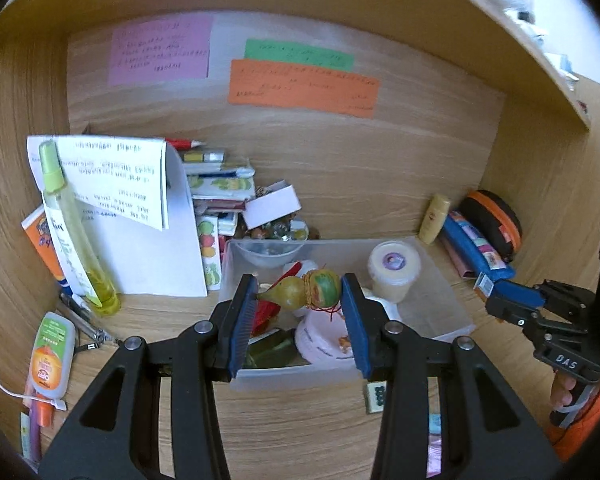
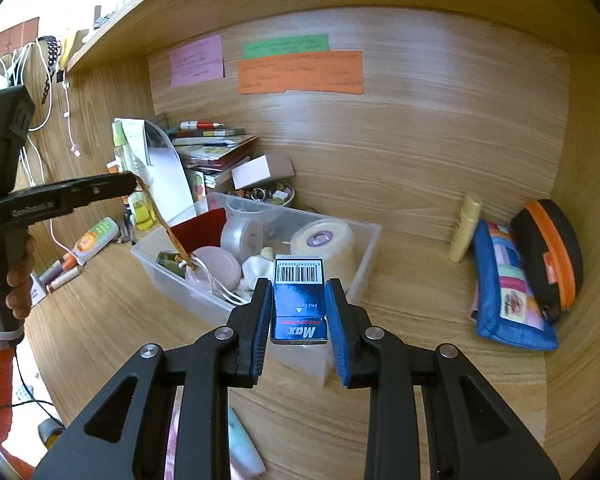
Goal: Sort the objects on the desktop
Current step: 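Carry the gourd charm and Max card box over the clear box, then open both grippers to drop the gourd and card box into the box, then grasp the bagged pink rope with the right gripper and lift it, then grasp the white black-dotted block with the left gripper while the right lifts the rope, then carry the bagged rope and dotted block over the clear plastic box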
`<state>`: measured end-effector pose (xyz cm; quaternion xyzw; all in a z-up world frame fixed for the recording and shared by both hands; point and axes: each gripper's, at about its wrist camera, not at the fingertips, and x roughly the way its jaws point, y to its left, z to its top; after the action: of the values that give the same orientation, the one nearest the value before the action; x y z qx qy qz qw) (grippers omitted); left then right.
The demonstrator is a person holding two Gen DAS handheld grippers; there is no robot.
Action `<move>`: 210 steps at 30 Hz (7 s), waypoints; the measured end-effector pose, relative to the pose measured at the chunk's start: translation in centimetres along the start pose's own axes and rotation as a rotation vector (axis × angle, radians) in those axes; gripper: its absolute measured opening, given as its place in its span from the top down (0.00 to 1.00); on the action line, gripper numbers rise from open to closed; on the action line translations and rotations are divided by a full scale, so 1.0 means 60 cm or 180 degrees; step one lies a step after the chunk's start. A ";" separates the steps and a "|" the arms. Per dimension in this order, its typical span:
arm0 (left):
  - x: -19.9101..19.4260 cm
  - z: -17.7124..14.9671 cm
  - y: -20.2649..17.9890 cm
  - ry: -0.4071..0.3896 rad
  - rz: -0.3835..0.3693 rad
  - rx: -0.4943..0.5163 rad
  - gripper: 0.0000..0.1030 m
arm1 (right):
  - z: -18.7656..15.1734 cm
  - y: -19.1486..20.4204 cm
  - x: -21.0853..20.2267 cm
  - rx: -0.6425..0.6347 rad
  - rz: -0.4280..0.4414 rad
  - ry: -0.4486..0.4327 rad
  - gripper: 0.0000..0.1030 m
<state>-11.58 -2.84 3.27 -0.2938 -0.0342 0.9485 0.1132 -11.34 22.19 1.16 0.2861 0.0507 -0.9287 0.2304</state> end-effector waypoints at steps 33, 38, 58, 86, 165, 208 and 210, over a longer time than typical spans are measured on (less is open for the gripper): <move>0.128 -0.071 0.016 0.0496 0.0233 0.0135 0.59 | -0.006 0.006 0.136 0.0049 -0.0121 0.0451 0.76; 0.125 -0.069 0.010 0.0470 0.0298 0.0193 0.50 | -0.007 0.006 0.136 0.0034 -0.0160 0.0417 0.76; 0.050 -0.060 -0.014 0.0158 0.0471 0.0310 0.15 | 0.001 0.031 0.092 -0.0114 -0.0178 0.0187 0.30; -0.049 -0.148 -0.032 0.0193 0.0374 -0.0030 0.01 | -0.110 0.043 -0.028 -0.0091 -0.0250 0.0331 0.04; 0.150 -0.180 -0.134 0.1055 -0.0296 0.0145 0.54 | -0.091 -0.011 -0.053 -0.0039 -0.0121 0.0234 0.72; 0.030 -0.051 -0.035 0.0383 -0.0146 0.0075 0.77 | 0.089 0.032 0.096 -0.0027 0.0168 0.0002 0.72; 0.036 -0.045 -0.030 0.0388 -0.0105 0.0061 0.77 | 0.091 0.035 0.110 -0.0076 0.0090 0.0003 0.72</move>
<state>-11.45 -0.58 0.10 -0.3493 -0.0231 0.9272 0.1335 -17.98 16.47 2.09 0.2845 0.0578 -0.9245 0.2469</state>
